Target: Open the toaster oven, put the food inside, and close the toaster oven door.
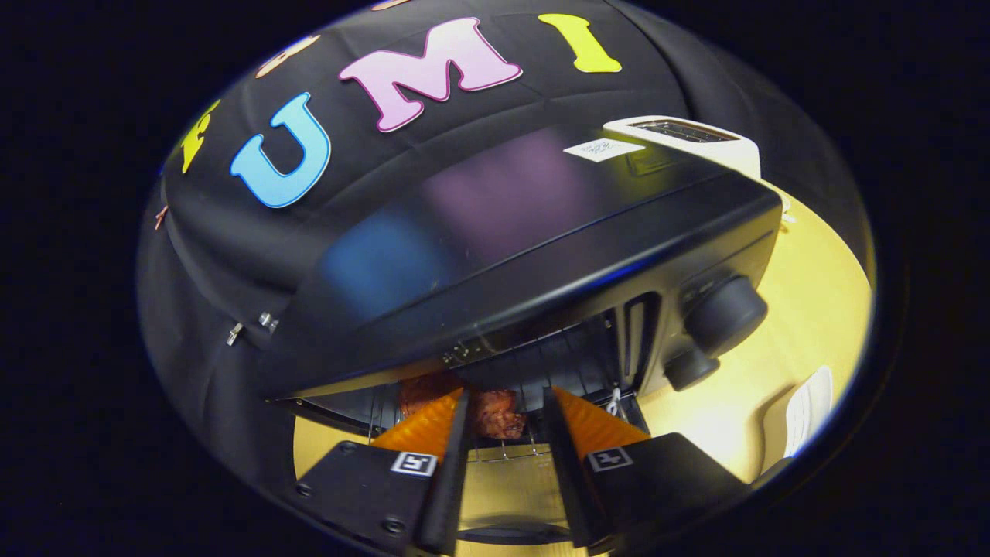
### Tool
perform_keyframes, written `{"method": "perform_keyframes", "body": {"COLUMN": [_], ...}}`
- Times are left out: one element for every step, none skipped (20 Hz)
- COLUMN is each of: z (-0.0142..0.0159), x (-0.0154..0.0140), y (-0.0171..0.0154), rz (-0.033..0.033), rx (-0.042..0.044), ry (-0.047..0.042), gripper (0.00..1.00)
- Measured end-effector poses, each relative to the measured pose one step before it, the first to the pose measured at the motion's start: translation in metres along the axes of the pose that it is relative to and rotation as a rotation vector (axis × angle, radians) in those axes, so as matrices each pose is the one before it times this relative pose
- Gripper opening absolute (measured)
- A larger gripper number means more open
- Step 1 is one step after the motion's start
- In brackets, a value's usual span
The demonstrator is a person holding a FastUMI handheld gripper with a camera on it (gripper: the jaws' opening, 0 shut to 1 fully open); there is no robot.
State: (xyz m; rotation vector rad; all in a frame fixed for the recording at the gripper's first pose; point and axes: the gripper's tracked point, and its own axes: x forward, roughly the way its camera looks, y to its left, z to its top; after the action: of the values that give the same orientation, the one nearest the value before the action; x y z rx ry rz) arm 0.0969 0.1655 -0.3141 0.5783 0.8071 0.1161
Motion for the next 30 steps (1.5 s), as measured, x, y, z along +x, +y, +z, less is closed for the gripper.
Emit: {"method": "perform_keyframes", "body": {"z": [0.00182,0.00218,0.00136,0.00124,0.0011,0.00136,0.00223,0.00135,0.0017,0.00153,0.00102,0.00067,-0.00005,-0.00111,-0.00213,-0.00301,-0.00319,-0.0039,-0.00449,-0.00573,-0.00611,-0.00744,-0.0073,-0.00765,-0.00809,-0.01001,-0.00914,-0.00938,-0.00949,-0.00925], "x": [-0.0048,-0.00475,-0.00478,-0.00504,-0.00689,-0.00546,-0.00917,-0.00773,-0.00824,-0.00723,-0.00815,-0.00852,-0.00768,-0.00748,-0.0076,-0.00747,-0.00702,-0.00706,-0.00719,-0.00557,-0.00452,-0.00239,-0.00241,-0.00194,-0.00201,-0.00206,-0.0001,0.00064,0.00088,0.00204], "y": [-0.00392,-0.00432,-0.00447,-0.00312,-0.00175,0.00035,0.001,0.00232,0.00296,0.00457,0.00503,0.00675,0.00621,0.00607,0.00755,0.00728,0.00721,0.00655,0.00292,0.00371,0.00367,0.00249,0.00267,0.00259,0.00243,0.00183,0.00151,0.00054,-0.00092,-0.00203], "rz": [-0.0137,-0.01568,-0.01246,-0.00992,-0.00457,0.00312,0.00161,0.00537,0.00527,0.00687,0.01009,0.01147,0.01285,0.00964,0.01764,0.01674,0.01541,0.01147,0.0085,0.00381,0.00899,0.00388,0.00549,0.00309,0.00054,0.00002,-0.00128,-0.00346,-0.0073,-0.00987], "rx": [-0.00972,-0.01225,-0.01071,-0.00863,-0.00831,-0.01013,-0.00972,-0.01151,-0.01388,-0.01547,-0.01953,-0.02424,-0.02394,-0.01935,-0.01273,-0.01048,-0.01168,-0.01413,-0.01265,-0.00883,-0.00596,-0.00228,-0.00292,-0.00458,-0.00664,-0.00916,-0.00848,-0.00932,-0.013,-0.01237], "ry": [-0.00546,-0.00545,-0.00916,-0.00642,-0.0065,-0.00943,-0.01199,-0.01068,-0.00992,-0.01127,-0.00493,-0.00957,-0.00372,-0.00283,0.00169,0.0046,0.00124,0.00427,0.00726,0.00811,0.00835,0.01194,0.01168,0.01306,0.01393,0.01656,0.01807,0.01601,0.01973,0.0247], "gripper": [0.72,0.88,0.96,0.97,0.99,0.98,0.98,0.98,0.98,0.98,0.98,0.98,0.98,0.98,0.98,0.98,0.98,0.98,0.98,0.98,0.98,0.98,0.98,0.98,0.98,0.98,0.98,0.98,0.98,0.98]}}
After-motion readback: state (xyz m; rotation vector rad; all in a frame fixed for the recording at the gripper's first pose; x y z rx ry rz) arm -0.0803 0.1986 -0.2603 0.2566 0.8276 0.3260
